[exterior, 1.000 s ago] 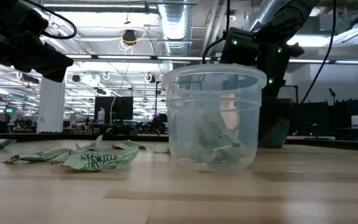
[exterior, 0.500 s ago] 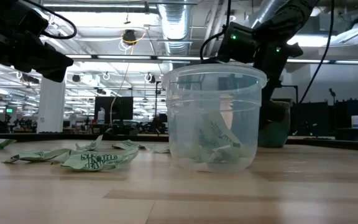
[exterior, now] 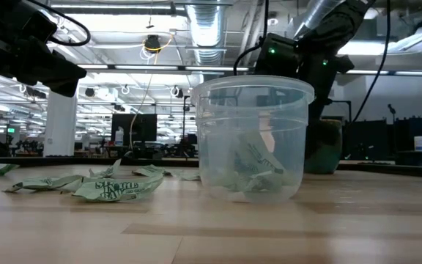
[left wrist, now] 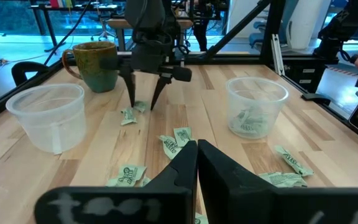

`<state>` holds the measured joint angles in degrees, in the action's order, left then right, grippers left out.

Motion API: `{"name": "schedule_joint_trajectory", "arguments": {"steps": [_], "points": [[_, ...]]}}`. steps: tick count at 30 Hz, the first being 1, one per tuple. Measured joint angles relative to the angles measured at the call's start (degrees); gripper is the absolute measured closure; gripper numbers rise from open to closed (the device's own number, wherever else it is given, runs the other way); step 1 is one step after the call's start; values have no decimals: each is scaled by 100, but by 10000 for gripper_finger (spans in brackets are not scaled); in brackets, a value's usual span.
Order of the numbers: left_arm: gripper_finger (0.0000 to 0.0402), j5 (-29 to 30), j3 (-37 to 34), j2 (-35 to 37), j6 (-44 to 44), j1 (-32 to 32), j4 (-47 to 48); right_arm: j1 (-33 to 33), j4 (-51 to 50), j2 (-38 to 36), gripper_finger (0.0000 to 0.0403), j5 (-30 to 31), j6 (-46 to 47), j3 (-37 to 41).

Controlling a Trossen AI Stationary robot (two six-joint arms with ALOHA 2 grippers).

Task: Pick and place Stevia / Truvia into bins
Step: Put the stevia packet into the bottom transparent container

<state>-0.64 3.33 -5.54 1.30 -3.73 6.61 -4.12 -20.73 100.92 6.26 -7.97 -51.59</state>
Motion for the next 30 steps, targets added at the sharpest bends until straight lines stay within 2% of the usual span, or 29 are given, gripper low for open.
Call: {"name": "schedule_joint_trajectory", "arguments": {"steps": [7, 15, 23, 30], "points": [[401, 0, 0, 2, 0, 0, 0, 44, -52, -92, 291, -55, 73, 12], [401, 0, 0, 0, 0, 0, -1, 412, -647, -271, 393, 306, 444, -273], [401, 1, 2, 0, 0, 0, 2, 1071, -1712, -803, 398, 952, 928, -849], [401, 0, 2, 0, 0, 0, 3, 1844, -1175, -1661, 399, 730, 889, -1151]]}}
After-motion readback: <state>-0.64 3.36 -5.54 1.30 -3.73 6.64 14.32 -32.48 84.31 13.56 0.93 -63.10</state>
